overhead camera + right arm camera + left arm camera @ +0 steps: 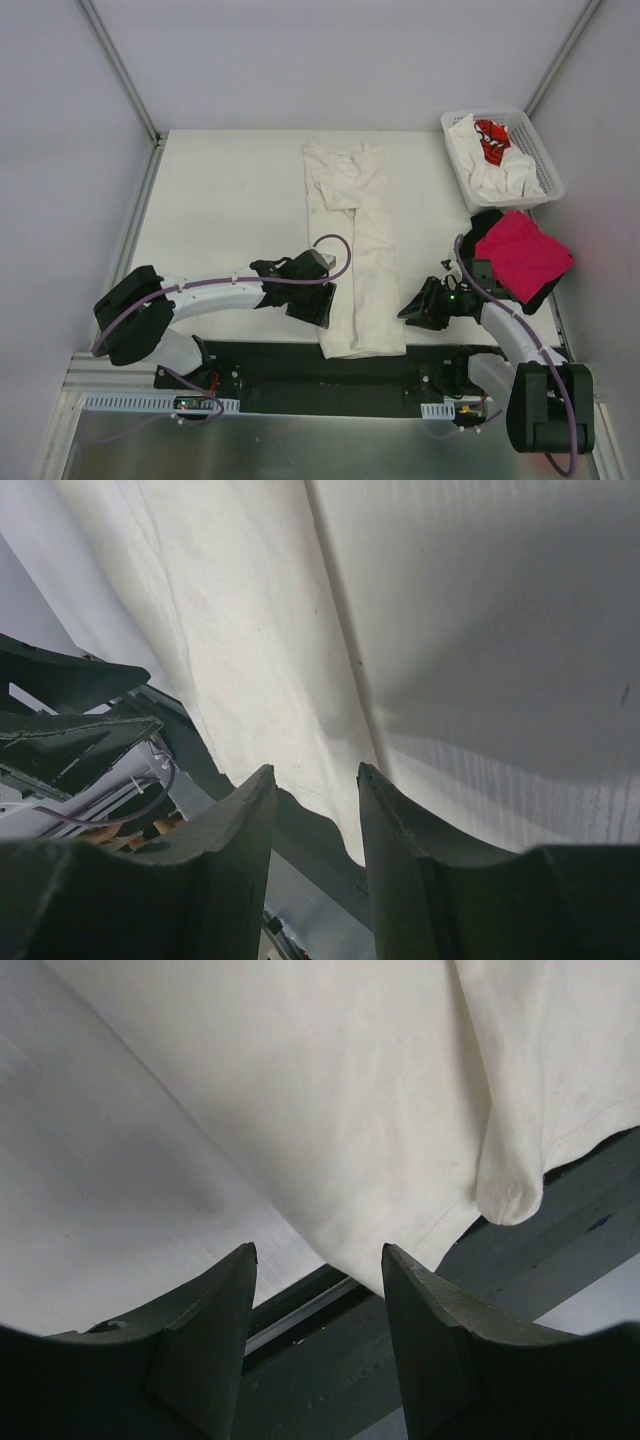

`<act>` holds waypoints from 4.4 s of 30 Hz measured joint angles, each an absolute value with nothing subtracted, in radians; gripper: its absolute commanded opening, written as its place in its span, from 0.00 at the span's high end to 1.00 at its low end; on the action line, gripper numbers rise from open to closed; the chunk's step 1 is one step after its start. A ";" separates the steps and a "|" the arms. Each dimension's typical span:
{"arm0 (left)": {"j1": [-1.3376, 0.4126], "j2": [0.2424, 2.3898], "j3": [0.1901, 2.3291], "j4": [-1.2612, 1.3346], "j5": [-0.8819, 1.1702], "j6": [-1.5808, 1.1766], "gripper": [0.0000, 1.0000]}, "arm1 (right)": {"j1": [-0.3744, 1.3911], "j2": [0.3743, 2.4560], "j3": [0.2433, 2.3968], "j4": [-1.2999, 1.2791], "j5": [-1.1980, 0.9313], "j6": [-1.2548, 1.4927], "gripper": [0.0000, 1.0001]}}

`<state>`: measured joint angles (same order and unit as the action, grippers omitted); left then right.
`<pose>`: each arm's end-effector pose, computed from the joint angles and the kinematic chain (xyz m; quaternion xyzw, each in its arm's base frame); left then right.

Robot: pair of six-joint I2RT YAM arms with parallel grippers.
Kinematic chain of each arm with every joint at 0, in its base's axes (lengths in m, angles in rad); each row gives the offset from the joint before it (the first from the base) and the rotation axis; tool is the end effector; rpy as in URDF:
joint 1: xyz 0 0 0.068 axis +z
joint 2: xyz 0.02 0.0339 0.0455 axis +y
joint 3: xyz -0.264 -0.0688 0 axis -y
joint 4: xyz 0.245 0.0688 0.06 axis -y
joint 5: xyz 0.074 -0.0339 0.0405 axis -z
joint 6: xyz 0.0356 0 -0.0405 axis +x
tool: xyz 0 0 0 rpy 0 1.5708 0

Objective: Fold and stack the t-shirts
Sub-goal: Grab the bottom of the folded rectangular tshirt with both arms

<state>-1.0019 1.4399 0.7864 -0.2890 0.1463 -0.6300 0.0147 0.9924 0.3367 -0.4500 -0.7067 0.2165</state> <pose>0.1469 -0.2393 0.1856 0.1976 0.9280 -0.2721 0.1605 0.1514 0.0253 0.1424 0.0126 0.9164 0.3594 0.1759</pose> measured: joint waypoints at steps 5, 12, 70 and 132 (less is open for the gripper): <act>-1.003 1.459 0.786 -0.289 0.165 -0.640 0.48 | 0.015 0.936 0.323 -0.468 -0.707 0.222 0.59; -1.017 1.460 0.786 -0.289 0.176 -0.642 0.48 | 0.015 0.890 0.316 -0.485 -0.705 0.232 0.59; -1.022 1.467 0.737 -0.233 0.147 -0.595 0.48 | 0.018 1.109 0.336 -0.340 -0.696 0.229 0.59; -1.022 1.549 0.788 -0.204 0.138 -0.614 0.84 | 0.158 1.103 0.299 -0.228 -0.658 0.366 0.94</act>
